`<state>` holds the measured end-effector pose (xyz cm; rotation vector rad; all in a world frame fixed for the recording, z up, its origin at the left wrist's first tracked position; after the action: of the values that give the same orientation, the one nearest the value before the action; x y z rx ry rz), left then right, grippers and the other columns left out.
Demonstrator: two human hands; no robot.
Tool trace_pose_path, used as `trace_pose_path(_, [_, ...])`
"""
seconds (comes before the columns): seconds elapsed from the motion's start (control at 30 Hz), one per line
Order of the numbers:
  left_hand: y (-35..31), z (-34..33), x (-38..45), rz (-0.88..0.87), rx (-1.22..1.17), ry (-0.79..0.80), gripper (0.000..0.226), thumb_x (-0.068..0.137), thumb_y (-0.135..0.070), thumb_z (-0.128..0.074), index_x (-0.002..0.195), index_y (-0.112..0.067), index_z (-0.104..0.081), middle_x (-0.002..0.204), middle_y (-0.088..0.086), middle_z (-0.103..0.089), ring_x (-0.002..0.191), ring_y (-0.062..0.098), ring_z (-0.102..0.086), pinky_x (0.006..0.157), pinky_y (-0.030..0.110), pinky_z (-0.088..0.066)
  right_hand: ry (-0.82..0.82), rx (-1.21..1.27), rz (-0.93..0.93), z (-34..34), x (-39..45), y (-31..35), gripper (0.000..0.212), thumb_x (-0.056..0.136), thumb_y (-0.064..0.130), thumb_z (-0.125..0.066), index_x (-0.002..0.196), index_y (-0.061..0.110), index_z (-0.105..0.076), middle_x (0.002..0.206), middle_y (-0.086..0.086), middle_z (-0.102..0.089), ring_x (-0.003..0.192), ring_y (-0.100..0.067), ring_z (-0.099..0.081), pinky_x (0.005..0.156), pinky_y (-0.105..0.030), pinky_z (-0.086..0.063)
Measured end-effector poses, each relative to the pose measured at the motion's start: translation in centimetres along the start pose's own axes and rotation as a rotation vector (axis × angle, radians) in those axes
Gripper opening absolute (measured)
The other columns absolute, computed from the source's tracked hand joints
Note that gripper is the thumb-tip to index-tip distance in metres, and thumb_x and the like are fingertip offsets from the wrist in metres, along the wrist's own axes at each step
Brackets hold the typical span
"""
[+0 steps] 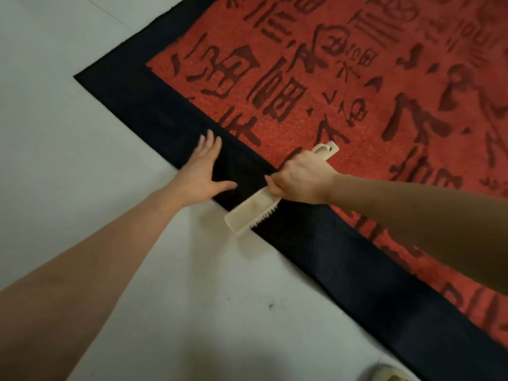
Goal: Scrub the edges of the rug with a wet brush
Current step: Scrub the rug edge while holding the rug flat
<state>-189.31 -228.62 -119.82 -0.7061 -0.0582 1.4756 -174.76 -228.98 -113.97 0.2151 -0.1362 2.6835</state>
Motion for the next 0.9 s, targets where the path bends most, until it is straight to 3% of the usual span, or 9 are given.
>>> trace_pose_path(0.13, [-1.3, -3.9, -1.2, 0.003, 0.128, 0.057, 0.108, 0.088, -0.055, -0.061, 0.155, -0.011, 0.011, 0.16, 0.01, 0.023, 0.148, 0.026, 0.021, 0.122, 0.039, 0.008, -0.005, -0.024, 0.05, -1.0, 0.3, 1.0, 0.047, 0.082, 0.025, -0.068, 0.038, 0.016, -0.053, 0.035, -0.003, -0.048, 0.026, -0.023, -0.044, 0.037, -0.018, -0.03])
trace_pose_path(0.27, [-1.7, -4.8, -1.5, 0.107, 0.181, 0.104, 0.136, 0.067, -0.084, -0.055, 0.153, -0.011, 0.019, 0.158, 0.01, 0.03, 0.146, 0.027, 0.027, 0.119, 0.04, 0.013, 0.16, 0.095, 0.168, -2.4, -8.6, 4.1, 0.051, 0.087, 0.03, -0.038, 0.041, 0.015, -0.054, 0.036, 0.0, -0.05, 0.028, -0.023, -0.048, 0.037, -0.018, -0.031])
trace_pose_path(0.33, [-2.7, -5.4, -1.6, 0.175, 0.191, 0.078, 0.146, 0.059, -0.09, -0.055, 0.152, -0.007, 0.021, 0.157, 0.014, 0.031, 0.145, 0.032, 0.028, 0.117, 0.044, 0.015, 0.131, 0.055, 0.191, -1.7, -8.4, 3.6, 0.047, 0.086, 0.03, -0.046, 0.042, 0.016, -0.055, 0.036, 0.0, -0.05, 0.028, -0.023, -0.049, 0.037, -0.017, -0.032])
trace_pose_path(0.4, [-3.2, -5.5, -1.6, 0.205, 0.226, 0.047, 0.149, 0.057, -0.09, -0.057, 0.151, -0.004, 0.022, 0.156, 0.018, 0.031, 0.144, 0.035, 0.028, 0.117, 0.047, 0.014, 0.041, -0.054, 0.103, -1.2, -5.5, 2.1, 0.041, 0.079, 0.029, -0.059, 0.04, 0.016, -0.054, 0.036, 0.0, -0.05, 0.027, -0.022, -0.047, 0.038, -0.017, -0.03])
trace_pose_path(0.5, [-2.7, -5.5, -1.4, 0.195, 0.263, 0.091, 0.15, 0.057, -0.088, -0.059, 0.15, -0.005, 0.025, 0.155, 0.017, 0.034, 0.144, 0.034, 0.029, 0.119, 0.048, 0.012, 0.026, -0.031, -0.064, -1.1, -6.3, 1.2, 0.048, 0.083, 0.028, -0.051, 0.037, 0.015, -0.05, 0.035, -0.002, -0.049, 0.026, -0.023, -0.045, 0.041, -0.019, -0.026])
trace_pose_path(0.67, [-2.9, -5.5, -1.6, 0.197, 0.284, 0.149, 0.155, 0.053, -0.086, -0.065, 0.149, -0.005, 0.027, 0.154, 0.017, 0.036, 0.143, 0.036, 0.03, 0.118, 0.048, 0.013, 0.076, 0.052, 0.154, -1.0, -10.5, 4.0, 0.049, 0.088, 0.028, -0.039, 0.043, 0.016, -0.054, 0.036, -0.001, -0.05, 0.029, -0.023, -0.049, 0.039, -0.019, -0.028])
trace_pose_path(0.73, [-3.2, -5.3, -1.4, 0.204, 0.285, 0.15, 0.154, 0.055, -0.083, -0.067, 0.149, -0.004, 0.026, 0.154, 0.018, 0.035, 0.143, 0.036, 0.029, 0.119, 0.048, 0.012, -0.002, -0.082, 0.079, 0.2, -7.7, 2.0, 0.045, 0.086, 0.026, -0.051, 0.042, 0.016, -0.056, 0.035, -0.001, -0.049, 0.027, -0.022, -0.047, 0.041, -0.018, -0.023])
trace_pose_path(0.8, [-3.4, -5.3, -1.7, 0.213, 0.282, 0.159, 0.153, 0.056, -0.081, -0.068, 0.149, -0.004, 0.026, 0.155, 0.019, 0.034, 0.143, 0.036, 0.029, 0.119, 0.049, 0.012, 0.076, -0.077, -0.015, -0.3, -8.5, 1.4, 0.044, 0.083, 0.025, -0.064, 0.041, 0.017, -0.054, 0.036, 0.0, -0.049, 0.027, -0.021, -0.046, 0.04, -0.019, -0.026])
trace_pose_path(0.9, [-3.5, -5.5, -1.9, 0.22, 0.266, 0.193, 0.154, 0.056, -0.08, -0.07, 0.148, -0.004, 0.028, 0.154, 0.018, 0.036, 0.142, 0.036, 0.031, 0.119, 0.049, 0.013, 0.136, 0.065, -0.009, -0.9, -14.7, 3.3, 0.05, 0.088, 0.028, -0.043, 0.041, 0.015, -0.054, 0.035, -0.001, -0.049, 0.028, -0.023, -0.047, 0.038, -0.019, -0.03])
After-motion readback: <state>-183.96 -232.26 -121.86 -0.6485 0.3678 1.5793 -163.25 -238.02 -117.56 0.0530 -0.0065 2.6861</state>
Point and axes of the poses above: each hand's wrist, its own x-axis towards the middle knuckle, its own z-axis out of the back of the hand, y = z × x, the point moved 9 cm from there along x, towards the middle knuckle
